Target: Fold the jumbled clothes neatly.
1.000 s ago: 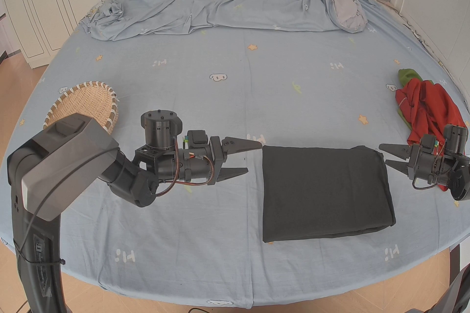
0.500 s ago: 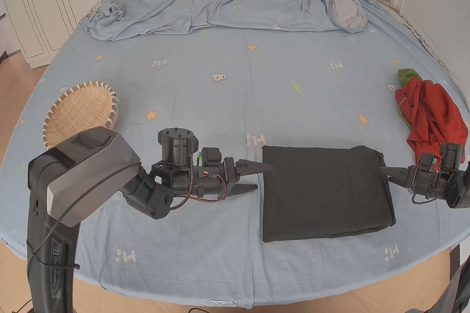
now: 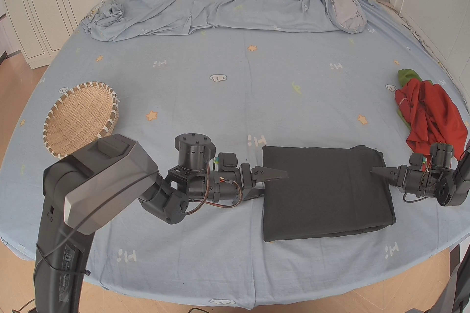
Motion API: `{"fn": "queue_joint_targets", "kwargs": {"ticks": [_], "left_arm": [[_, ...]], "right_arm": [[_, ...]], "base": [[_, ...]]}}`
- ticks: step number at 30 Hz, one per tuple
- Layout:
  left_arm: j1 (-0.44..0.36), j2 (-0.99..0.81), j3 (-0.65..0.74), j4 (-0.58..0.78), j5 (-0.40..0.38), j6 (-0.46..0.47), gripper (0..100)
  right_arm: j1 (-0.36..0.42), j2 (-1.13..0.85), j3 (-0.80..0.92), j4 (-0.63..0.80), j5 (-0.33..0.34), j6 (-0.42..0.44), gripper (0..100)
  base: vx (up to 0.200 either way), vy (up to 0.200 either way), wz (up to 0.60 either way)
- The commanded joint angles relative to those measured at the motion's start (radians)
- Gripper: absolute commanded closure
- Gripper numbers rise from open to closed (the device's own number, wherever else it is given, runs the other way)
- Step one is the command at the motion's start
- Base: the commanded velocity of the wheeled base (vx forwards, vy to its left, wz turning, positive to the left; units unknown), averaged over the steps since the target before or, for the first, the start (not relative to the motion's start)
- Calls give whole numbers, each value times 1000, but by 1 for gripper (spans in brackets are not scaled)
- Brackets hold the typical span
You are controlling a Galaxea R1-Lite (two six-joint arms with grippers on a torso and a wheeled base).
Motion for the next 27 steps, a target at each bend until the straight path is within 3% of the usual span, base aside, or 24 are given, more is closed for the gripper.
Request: {"fn": "queue_joint_targets", "kwargs": {"ticks": [1, 12, 18, 27], "left_arm": [[-4, 18, 1, 3, 0, 4, 0], [-33, 21, -2, 0, 0, 13, 0], [-80, 47, -39, 2, 0, 13, 0], [-91, 63, -81, 2, -24, -22, 0]], "right_arm": [[25, 21, -11, 5, 2, 3, 0], [53, 28, -28, 2, 59, 77, 0], [74, 35, -18, 5, 71, 85, 0], [85, 39, -11, 7, 119, 95, 0]], "base": [[0, 0, 0], [0, 0, 0], [0, 0, 0], [0, 0, 0]]}}
